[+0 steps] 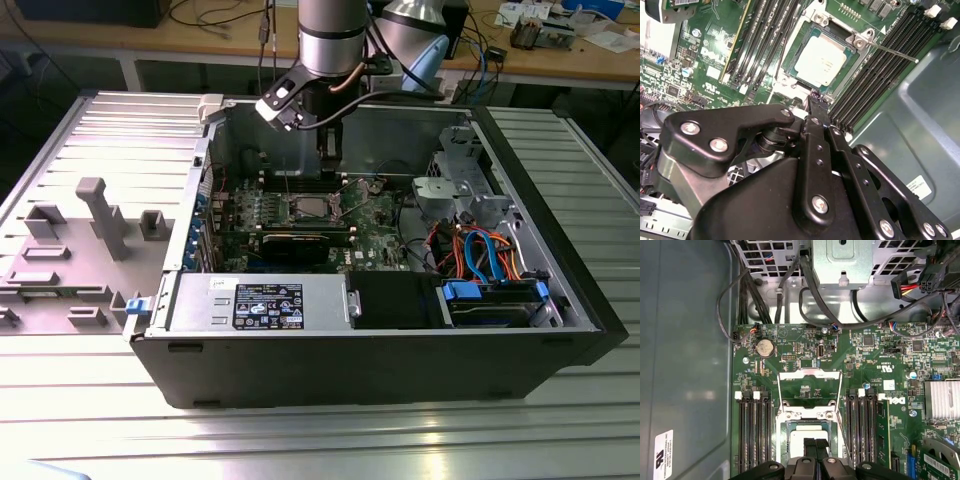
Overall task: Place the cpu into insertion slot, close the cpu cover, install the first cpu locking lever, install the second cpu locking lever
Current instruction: 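Close the cpu cover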
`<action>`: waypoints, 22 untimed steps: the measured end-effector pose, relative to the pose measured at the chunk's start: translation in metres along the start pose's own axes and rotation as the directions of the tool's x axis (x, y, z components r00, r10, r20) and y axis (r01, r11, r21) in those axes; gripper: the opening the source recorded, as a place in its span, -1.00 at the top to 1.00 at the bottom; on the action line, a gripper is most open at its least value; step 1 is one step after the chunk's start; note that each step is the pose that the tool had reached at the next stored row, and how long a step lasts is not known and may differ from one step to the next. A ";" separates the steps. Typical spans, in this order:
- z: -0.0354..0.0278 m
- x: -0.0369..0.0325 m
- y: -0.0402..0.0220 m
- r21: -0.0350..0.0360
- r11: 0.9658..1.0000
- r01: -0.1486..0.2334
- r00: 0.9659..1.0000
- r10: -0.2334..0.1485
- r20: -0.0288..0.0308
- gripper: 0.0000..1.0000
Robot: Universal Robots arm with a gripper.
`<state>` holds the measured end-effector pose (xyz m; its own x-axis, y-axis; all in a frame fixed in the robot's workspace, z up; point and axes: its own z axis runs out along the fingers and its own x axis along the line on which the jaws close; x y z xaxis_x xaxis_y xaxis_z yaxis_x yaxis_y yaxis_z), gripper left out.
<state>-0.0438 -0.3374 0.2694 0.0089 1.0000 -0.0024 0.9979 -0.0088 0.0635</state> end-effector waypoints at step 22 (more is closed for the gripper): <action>-0.0026 0.0001 0.0044 0.000 1.000 0.000 1.000 0.000 0.000 0.79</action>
<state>-0.0396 -0.3374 0.2723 0.0090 1.0000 -0.0022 0.9979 -0.0088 0.0636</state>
